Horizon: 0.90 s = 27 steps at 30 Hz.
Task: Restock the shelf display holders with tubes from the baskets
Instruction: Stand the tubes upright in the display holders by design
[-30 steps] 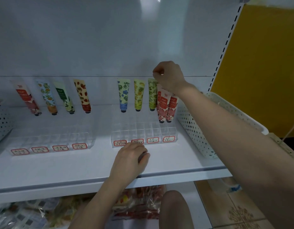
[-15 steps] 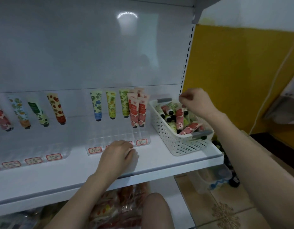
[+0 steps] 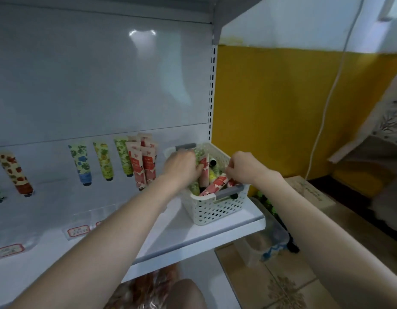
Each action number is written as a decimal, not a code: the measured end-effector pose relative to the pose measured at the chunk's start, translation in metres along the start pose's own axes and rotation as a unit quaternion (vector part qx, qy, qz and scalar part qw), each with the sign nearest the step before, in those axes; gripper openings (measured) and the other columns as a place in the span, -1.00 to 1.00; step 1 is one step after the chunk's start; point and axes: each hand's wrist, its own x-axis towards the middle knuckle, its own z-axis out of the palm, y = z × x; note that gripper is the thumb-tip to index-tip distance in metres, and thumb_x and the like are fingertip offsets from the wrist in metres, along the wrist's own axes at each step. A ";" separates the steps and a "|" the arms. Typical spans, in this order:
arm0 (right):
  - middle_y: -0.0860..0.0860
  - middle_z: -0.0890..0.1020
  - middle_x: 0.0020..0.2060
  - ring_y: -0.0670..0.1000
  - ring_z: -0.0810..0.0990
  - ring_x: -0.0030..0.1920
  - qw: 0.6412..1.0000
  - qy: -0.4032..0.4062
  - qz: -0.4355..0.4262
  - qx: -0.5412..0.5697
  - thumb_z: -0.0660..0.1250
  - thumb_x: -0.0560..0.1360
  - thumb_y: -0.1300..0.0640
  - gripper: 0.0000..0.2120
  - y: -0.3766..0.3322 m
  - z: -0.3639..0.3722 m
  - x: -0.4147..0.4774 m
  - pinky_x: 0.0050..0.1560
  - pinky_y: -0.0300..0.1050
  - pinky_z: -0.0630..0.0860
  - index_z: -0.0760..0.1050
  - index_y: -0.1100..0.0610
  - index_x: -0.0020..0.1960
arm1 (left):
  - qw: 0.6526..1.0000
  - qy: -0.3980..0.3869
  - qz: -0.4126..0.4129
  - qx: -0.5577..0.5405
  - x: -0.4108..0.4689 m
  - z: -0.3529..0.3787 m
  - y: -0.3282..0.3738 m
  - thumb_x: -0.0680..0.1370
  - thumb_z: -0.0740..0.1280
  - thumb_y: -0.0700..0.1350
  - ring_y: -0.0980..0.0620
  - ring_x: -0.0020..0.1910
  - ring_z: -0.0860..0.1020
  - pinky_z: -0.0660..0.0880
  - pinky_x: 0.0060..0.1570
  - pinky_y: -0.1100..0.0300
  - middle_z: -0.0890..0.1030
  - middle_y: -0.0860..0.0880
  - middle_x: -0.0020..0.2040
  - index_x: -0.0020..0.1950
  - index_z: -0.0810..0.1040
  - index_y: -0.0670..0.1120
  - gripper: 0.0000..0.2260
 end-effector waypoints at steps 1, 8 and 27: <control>0.09 0.52 -0.29 0.09 0.54 -0.28 1.000 -0.004 0.002 -0.005 0.23 0.56 0.15 -0.76 0.000 0.001 0.004 -0.38 -0.11 0.46 0.40 0.22 -0.25 | 1.000 -0.013 -0.013 0.014 0.011 0.006 0.000 0.58 0.22 0.03 -0.05 -0.07 0.55 0.46 -0.19 0.16 0.54 -0.12 0.17 0.12 0.49 -0.18 -0.70; 0.04 0.47 -0.38 -0.01 0.41 -0.43 1.000 -0.024 0.004 0.007 0.16 0.56 0.27 -0.70 0.005 0.008 0.029 -0.48 -0.24 0.32 0.32 0.16 -0.35 | 0.975 -0.118 -0.186 0.008 0.063 0.030 0.003 0.61 0.10 0.07 -0.02 -0.15 0.52 0.44 -0.21 0.15 0.60 -0.07 0.01 -0.03 0.51 -0.13 -0.68; 0.00 0.28 -0.37 0.04 0.38 -0.27 0.999 -0.036 -0.001 -0.033 0.15 0.57 0.25 -0.70 -0.011 0.012 0.075 -0.47 -0.22 0.19 0.19 0.14 -0.31 | 0.943 -0.251 -0.208 -0.068 0.095 0.015 0.005 0.54 0.29 0.00 -0.18 0.37 0.34 0.33 0.32 -0.03 0.28 -0.16 0.46 0.53 0.09 -0.01 -0.38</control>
